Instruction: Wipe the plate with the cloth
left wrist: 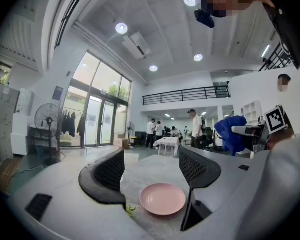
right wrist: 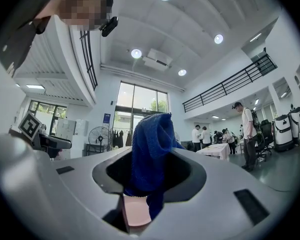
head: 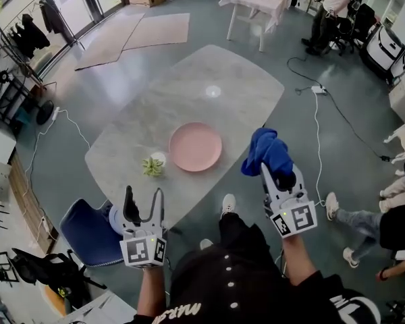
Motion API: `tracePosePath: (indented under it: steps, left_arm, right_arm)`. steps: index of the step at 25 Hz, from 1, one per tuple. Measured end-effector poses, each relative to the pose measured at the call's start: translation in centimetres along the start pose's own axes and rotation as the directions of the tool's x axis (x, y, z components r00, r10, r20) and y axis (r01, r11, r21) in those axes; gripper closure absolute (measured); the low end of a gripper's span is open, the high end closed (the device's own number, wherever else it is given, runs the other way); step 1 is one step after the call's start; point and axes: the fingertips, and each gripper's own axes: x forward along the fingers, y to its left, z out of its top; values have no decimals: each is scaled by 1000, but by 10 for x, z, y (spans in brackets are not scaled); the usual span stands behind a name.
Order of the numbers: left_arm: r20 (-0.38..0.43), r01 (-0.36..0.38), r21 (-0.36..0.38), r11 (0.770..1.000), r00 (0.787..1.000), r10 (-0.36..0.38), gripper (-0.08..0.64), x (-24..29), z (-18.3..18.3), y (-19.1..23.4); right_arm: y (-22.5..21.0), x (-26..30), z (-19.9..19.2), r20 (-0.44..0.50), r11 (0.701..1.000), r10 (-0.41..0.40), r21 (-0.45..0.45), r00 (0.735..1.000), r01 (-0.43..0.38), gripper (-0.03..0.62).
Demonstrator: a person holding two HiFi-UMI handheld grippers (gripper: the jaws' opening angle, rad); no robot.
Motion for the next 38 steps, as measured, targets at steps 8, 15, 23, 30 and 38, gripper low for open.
tracePosePath:
  steps: [8, 15, 23, 30, 38]
  left_arm:
    - [-28, 7, 10, 1000, 1000, -6, 229, 87, -5, -1]
    - [-41, -20, 7, 1000, 999, 21, 229, 159, 7, -4]
    - [-72, -65, -31, 997, 995, 63, 229, 216, 16, -8]
    - [-141, -86, -39, 996, 987, 80, 229, 226, 11, 8]
    - [-241, -25, -47, 999, 971, 13, 227, 232, -32, 28]
  right_arm:
    - [-48, 67, -18, -2, 1000, 7, 16, 1000, -7, 442]
    - [-98, 128, -21, -8, 999, 33, 21, 999, -33, 442]
    - [-143, 186, -18, -17, 996, 94, 11, 995, -93, 442]
    - [-134, 226, -33, -71, 986, 161, 45, 984, -158, 442]
    - [-111, 248, -67, -128, 981, 194, 36, 972, -191, 442]
